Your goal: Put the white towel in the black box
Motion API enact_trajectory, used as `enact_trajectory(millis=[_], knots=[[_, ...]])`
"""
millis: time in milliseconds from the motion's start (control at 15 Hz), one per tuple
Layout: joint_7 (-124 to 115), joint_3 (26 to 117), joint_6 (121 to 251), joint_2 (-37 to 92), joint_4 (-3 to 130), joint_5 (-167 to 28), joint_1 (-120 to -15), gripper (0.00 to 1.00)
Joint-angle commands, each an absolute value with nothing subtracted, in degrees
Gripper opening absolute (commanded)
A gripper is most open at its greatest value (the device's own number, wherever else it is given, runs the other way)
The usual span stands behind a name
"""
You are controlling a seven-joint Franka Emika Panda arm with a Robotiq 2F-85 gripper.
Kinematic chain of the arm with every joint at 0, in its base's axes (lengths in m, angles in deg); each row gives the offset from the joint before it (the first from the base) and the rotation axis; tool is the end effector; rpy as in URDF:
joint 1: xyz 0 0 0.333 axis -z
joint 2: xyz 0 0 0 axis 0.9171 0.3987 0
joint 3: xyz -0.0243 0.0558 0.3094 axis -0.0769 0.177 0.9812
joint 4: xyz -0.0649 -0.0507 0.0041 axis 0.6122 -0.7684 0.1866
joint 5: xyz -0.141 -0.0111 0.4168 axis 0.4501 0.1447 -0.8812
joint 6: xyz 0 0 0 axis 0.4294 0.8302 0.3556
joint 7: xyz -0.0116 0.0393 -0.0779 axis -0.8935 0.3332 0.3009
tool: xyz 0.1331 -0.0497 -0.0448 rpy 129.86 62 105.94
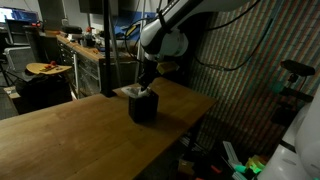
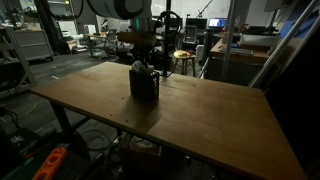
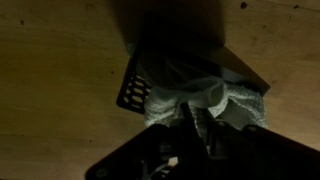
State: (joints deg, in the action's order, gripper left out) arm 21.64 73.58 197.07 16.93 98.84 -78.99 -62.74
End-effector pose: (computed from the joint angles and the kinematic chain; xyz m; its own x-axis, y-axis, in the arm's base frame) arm 0.5968 -0.0550 0.2707 0.9603 0.1792 0.2136 0.1851 -0.9827 -0.0076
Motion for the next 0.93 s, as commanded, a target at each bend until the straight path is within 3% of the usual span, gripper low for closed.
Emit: enact_trajectory(millis=[0,867], knots=[[21.62,73.82,197.18,17.41,98.3,-78.77,-62.52,0.07],[19.69,74.15,198.15,24.21,97.72,-75.8,-62.56,0.07]])
